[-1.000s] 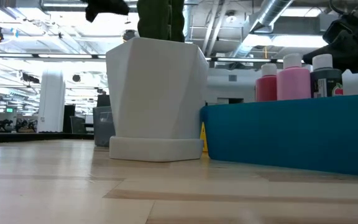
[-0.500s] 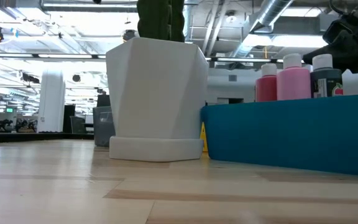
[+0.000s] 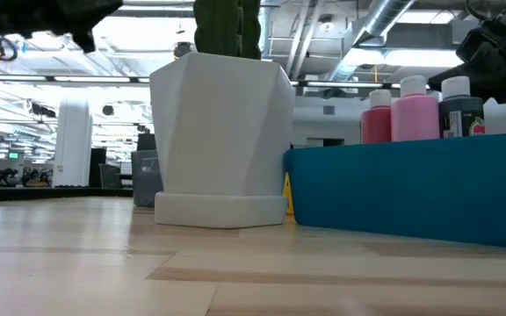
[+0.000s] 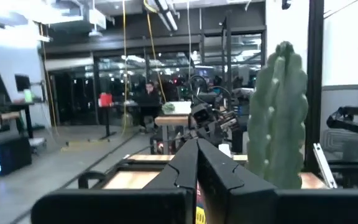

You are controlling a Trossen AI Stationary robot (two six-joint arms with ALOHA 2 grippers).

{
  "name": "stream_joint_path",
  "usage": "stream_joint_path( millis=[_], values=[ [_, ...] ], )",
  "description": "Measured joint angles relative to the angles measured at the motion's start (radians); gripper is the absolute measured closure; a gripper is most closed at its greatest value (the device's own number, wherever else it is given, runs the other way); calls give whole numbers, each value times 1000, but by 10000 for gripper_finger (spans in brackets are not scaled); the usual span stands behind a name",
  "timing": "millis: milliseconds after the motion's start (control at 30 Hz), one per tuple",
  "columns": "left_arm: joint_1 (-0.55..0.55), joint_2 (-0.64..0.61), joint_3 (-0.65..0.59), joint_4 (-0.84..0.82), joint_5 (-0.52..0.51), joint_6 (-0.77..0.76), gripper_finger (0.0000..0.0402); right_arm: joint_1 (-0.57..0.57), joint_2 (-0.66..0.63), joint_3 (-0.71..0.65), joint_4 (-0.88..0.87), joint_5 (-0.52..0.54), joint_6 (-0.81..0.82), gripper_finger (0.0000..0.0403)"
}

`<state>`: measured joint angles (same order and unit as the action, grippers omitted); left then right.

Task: Pick & Place Paint Supplies
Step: Return to Home Position

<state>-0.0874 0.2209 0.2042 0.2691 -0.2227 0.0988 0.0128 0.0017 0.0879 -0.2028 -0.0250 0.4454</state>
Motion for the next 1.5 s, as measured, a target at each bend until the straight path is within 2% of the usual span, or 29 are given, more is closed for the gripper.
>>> stream_joint_path(
  millis=[133, 333, 467, 600, 767, 1000, 1500],
  values=[
    [-2, -102, -78, -26, 0, 26, 401, 0, 0, 0, 0, 0, 0, 403],
    [-2, -222, -122, -229, 20, -27, 401, 0, 0, 0, 0, 0, 0, 403],
    [-2, -221, -121, -306, 74, -19, 401, 0, 0, 0, 0, 0, 0, 403],
    [-2, -221, -123, -450, 95, -21, 401, 0, 0, 0, -1, 0, 0, 403],
    [-2, -221, -133, -424, 132, -28, 401, 0, 0, 0, -1, 0, 0, 403],
    [-2, -202, -133, -428, 127, -33, 401, 0, 0, 0, -2, 0, 0, 403],
    [-2, -29, -136, -362, 123, -30, 401, 0, 0, 0, -2, 0, 0, 403]
  ],
)
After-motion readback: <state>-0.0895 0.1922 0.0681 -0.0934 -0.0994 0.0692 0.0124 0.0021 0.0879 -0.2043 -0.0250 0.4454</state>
